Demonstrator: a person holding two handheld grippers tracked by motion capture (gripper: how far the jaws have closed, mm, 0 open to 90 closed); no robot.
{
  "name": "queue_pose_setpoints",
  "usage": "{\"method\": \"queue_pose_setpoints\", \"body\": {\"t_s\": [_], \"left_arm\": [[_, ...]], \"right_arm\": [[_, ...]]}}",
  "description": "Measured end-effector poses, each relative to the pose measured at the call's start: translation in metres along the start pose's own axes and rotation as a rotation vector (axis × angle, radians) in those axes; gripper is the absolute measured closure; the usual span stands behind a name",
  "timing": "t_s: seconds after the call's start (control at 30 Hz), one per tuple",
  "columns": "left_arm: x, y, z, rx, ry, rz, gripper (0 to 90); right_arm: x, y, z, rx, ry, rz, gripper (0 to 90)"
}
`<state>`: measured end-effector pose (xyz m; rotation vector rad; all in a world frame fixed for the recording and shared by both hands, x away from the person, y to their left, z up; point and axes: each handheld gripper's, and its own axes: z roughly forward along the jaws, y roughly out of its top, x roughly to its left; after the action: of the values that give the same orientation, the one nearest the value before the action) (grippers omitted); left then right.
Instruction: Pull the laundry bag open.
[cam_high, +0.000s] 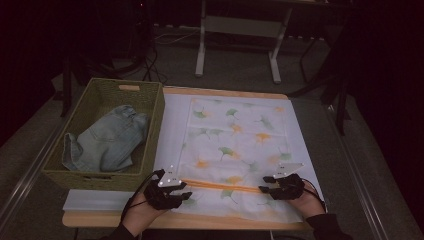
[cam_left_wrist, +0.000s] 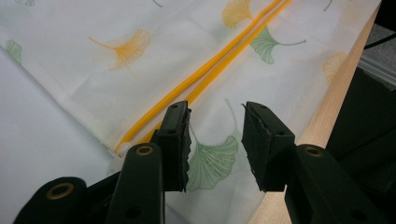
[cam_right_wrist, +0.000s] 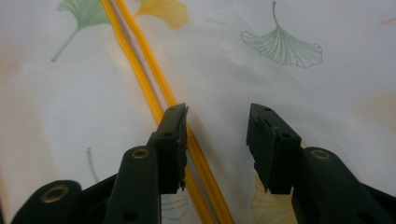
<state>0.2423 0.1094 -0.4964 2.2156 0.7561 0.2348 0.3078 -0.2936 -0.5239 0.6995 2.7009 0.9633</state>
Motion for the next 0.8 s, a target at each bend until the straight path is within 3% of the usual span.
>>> {"method": "queue_pose_setpoints", "body": {"t_s": [0.23,0.37,0.67,0.8], "left_arm": [[-0.001,-0.001,0.002,0.001,-0.003,0.011,61.0],[-0.002,-0.001,0.003,0.011,-0.004,0.022,61.0],[-0.003,-0.002,0.005,0.018,-0.011,0.028,61.0],[-0.003,-0.002,0.005,0.015,-0.015,0.030,60.9]], "right_arm": [[-0.001,0.002,0.002,0.006,-0.025,-0.023,55.4],[-0.003,0.004,0.003,0.011,-0.078,-0.046,53.7],[-0.013,0.006,0.005,0.017,-0.081,0.001,52.4],[-0.015,0.008,0.006,0.029,-0.050,0.022,67.1]]}}
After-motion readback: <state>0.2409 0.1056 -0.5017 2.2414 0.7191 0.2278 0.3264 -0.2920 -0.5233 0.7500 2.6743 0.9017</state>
